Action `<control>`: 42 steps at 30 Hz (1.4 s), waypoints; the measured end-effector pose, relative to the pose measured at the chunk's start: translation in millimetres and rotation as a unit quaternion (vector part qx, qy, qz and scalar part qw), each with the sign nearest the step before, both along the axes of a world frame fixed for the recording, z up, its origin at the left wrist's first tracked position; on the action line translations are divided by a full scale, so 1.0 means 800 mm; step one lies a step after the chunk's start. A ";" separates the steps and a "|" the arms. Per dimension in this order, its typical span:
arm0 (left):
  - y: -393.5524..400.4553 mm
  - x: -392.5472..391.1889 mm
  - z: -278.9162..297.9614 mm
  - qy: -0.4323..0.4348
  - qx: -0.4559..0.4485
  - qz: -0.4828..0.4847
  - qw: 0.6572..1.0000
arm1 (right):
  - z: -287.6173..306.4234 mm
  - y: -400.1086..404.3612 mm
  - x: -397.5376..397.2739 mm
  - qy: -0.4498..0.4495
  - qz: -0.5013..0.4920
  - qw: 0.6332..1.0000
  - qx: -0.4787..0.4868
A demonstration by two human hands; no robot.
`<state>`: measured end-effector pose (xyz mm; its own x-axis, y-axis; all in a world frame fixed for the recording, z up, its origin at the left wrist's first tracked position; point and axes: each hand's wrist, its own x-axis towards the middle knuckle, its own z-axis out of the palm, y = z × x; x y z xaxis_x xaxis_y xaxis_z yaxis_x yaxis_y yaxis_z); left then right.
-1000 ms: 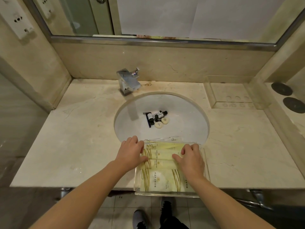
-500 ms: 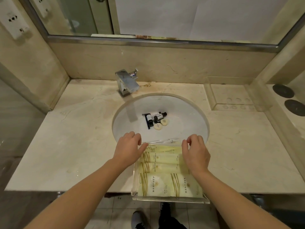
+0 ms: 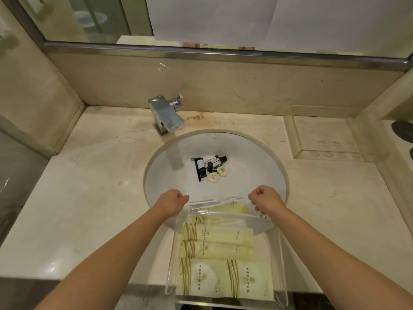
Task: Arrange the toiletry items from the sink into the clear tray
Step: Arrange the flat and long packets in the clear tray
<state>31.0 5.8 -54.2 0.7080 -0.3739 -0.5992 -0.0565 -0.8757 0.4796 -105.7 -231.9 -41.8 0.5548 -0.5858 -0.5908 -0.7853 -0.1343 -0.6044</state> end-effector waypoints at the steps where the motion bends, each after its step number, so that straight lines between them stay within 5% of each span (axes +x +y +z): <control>1: -0.004 0.004 -0.004 0.029 0.014 -0.008 0.999 | -0.004 -0.002 0.001 0.007 0.006 1.000 0.025; 10: -0.040 0.018 -0.039 0.172 0.067 -0.068 0.980 | -0.046 -0.028 0.026 0.089 0.125 0.982 0.112; 15: -0.055 0.019 -0.059 0.222 0.027 0.023 0.974 | -0.071 -0.037 0.040 0.144 0.151 0.976 0.056; 22: -0.053 0.029 -0.072 0.304 -0.016 0.103 0.947 | -0.079 -0.031 0.051 0.162 0.125 0.973 0.103; 29: -0.046 0.026 -0.072 0.335 -0.042 0.142 0.931 | -0.094 -0.023 0.051 0.173 0.085 0.969 0.151; 36: -0.048 0.019 -0.074 0.324 -0.016 0.094 0.941 | -0.084 -0.015 0.055 0.233 0.193 0.953 0.012; 42: -0.049 0.017 -0.066 0.282 0.038 0.107 0.953 | -0.096 -0.023 0.052 0.187 0.076 0.974 0.101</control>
<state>44.9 -33.6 -107.4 0.3207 -0.1986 -0.9261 0.3744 -0.8716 0.3166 -64.1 -250.1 -118.7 0.3500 -0.3647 -0.8628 -0.9360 -0.1734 -0.3064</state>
